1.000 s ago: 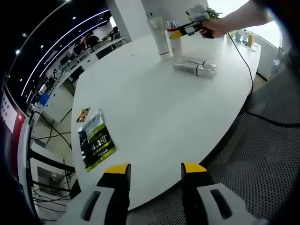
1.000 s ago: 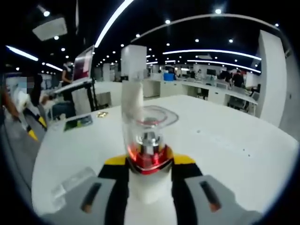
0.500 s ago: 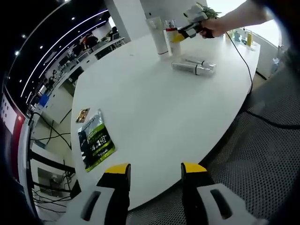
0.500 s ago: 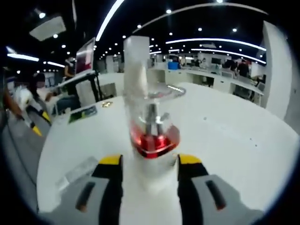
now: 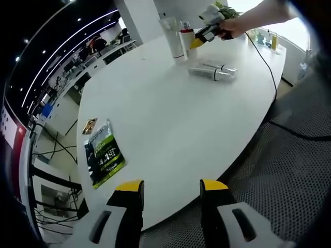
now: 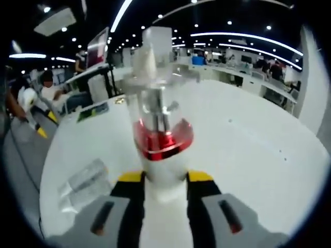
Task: Arrange the skincare products in the storage area until every visible bottle or jar stands upright without overlapping.
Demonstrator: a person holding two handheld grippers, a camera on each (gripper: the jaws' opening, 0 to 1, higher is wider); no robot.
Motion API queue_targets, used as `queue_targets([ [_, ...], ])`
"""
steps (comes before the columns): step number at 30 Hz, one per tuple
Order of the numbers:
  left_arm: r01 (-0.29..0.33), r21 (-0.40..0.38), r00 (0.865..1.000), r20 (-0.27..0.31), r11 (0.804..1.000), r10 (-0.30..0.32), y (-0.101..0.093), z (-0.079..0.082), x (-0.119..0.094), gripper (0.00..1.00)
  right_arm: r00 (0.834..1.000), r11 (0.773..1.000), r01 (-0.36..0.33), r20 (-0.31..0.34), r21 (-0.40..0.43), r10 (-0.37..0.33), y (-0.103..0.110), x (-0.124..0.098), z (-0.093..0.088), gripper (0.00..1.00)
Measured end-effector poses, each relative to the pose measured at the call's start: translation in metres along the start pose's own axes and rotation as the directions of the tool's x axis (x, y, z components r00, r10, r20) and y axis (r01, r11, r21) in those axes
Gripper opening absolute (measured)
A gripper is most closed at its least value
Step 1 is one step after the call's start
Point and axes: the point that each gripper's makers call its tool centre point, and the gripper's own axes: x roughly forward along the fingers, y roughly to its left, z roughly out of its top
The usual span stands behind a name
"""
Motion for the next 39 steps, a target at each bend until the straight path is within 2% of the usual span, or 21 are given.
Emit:
queue_targets([
  [21,-0.003,0.006,1.000,-0.007,1.000,0.003,-0.001,-0.001,-0.001,0.43,1.000,1.000,-0.028,0.002,0.007,0.028,0.002,0.007,0.004,0.29],
  [22,-0.003,0.007,1.000,-0.006,1.000,0.003,-0.001,-0.001,-0.001,0.43,0.999,1.000,-0.023,-0.028,0.005,0.023,0.002,0.007,-0.001,0.30],
  [24,-0.003,0.005,1.000,-0.005,1.000,0.003,-0.001,-0.001,-0.001,0.43,1.000,1.000,-0.011,-0.029,0.017,0.012,0.002,0.006,-0.003,0.37],
  [26,-0.002,0.007,1.000,-0.006,1.000,0.002,-0.001,-0.001,0.000,0.43,1.000,0.997,0.005,-0.024,0.074,-0.004,0.004,0.002,-0.007,0.42],
  [28,-0.001,0.008,1.000,-0.004,1.000,0.001,-0.001,0.000,-0.001,0.43,0.999,0.989,0.047,-0.025,0.137,-0.044,0.004,-0.007,-0.015,0.43],
  [29,-0.001,0.008,1.000,-0.003,1.000,0.001,-0.001,0.000,-0.001,0.43,0.997,0.976,0.076,-0.017,0.204,-0.074,0.006,-0.013,-0.020,0.43],
  [30,-0.001,0.008,1.000,-0.003,1.000,0.001,-0.001,0.000,-0.001,0.43,0.996,0.970,0.085,-0.016,0.229,-0.084,0.006,-0.015,-0.021,0.43],
  [31,-0.001,0.009,1.000,-0.004,1.000,0.001,-0.001,0.000,0.000,0.43,0.994,0.946,0.105,-0.014,0.308,-0.106,0.011,-0.021,-0.026,0.43],
  [33,0.000,0.012,1.000,-0.004,1.000,0.000,-0.002,-0.001,0.000,0.43,0.992,0.919,0.114,0.006,0.378,-0.125,0.025,-0.028,-0.028,0.43],
  [39,0.003,0.021,1.000,0.009,1.000,-0.004,-0.003,0.002,-0.001,0.42,0.995,0.900,0.097,-0.037,0.426,-0.089,0.083,-0.028,-0.035,0.42],
])
